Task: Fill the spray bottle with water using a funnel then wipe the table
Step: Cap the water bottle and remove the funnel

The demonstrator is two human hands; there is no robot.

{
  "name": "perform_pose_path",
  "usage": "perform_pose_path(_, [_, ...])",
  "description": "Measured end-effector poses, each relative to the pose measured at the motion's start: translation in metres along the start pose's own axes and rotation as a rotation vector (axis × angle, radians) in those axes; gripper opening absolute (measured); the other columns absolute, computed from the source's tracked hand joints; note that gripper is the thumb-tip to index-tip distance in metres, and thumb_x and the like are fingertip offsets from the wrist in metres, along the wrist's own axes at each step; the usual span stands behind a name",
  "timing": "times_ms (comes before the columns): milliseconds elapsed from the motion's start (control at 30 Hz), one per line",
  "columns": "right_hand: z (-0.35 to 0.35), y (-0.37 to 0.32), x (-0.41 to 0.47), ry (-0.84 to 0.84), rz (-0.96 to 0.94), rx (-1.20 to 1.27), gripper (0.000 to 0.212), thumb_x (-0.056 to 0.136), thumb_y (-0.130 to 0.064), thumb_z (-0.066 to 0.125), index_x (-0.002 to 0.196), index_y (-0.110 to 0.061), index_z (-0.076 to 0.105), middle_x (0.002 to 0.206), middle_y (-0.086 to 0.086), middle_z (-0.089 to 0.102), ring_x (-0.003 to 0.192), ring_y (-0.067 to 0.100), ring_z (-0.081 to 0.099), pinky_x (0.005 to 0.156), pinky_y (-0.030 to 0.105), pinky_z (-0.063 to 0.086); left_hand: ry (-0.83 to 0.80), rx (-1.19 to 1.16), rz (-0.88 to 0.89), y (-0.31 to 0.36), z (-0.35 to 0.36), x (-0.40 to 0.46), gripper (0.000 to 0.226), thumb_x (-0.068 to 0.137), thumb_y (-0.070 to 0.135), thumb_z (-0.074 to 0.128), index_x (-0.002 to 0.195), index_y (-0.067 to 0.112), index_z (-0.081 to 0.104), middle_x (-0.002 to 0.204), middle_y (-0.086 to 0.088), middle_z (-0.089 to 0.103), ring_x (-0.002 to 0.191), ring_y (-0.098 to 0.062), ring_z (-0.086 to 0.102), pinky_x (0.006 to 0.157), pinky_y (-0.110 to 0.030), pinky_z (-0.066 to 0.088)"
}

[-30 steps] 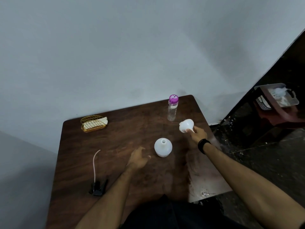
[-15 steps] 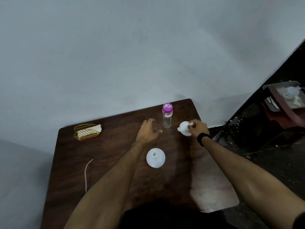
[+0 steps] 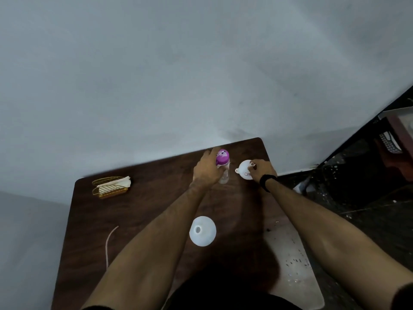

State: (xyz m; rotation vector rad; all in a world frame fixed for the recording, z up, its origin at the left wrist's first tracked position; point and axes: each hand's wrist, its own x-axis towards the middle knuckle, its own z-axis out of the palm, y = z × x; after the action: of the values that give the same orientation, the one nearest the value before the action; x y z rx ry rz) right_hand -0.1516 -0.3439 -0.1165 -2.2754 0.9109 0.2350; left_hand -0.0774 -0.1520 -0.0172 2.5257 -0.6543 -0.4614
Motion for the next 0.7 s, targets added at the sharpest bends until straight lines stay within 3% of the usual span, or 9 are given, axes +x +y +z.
perform_pose_path(300, [0.000, -0.011, 0.035, -0.034, 0.006, -0.008, 0.036, 0.085, -0.028, 0.059, 0.120, -0.020, 0.065, 0.121, 0.014, 0.064, 0.110, 0.035, 0.059, 0.090, 0.038, 0.051, 0.093, 0.004, 0.004, 0.012, -0.010, 0.033, 0.048, 0.084, 0.026, 0.066, 0.126, 0.021, 0.044, 0.110, -0.006, 0.057, 0.097, -0.028, 0.058, 0.081, -0.045, 0.054])
perform_pose_path(700, [-0.002, -0.020, 0.061, -0.074, 0.044, 0.027, 0.039, 0.092, -0.028, 0.050, 0.127, -0.012, 0.057, 0.130, 0.018, 0.057, 0.119, 0.037, 0.053, 0.098, 0.041, 0.047, 0.030, 0.002, -0.075, 0.004, -0.008, 0.047, 0.061, 0.082, 0.028, 0.072, 0.133, 0.020, 0.042, 0.119, -0.010, 0.058, 0.108, -0.032, 0.058, 0.088, -0.048, 0.053])
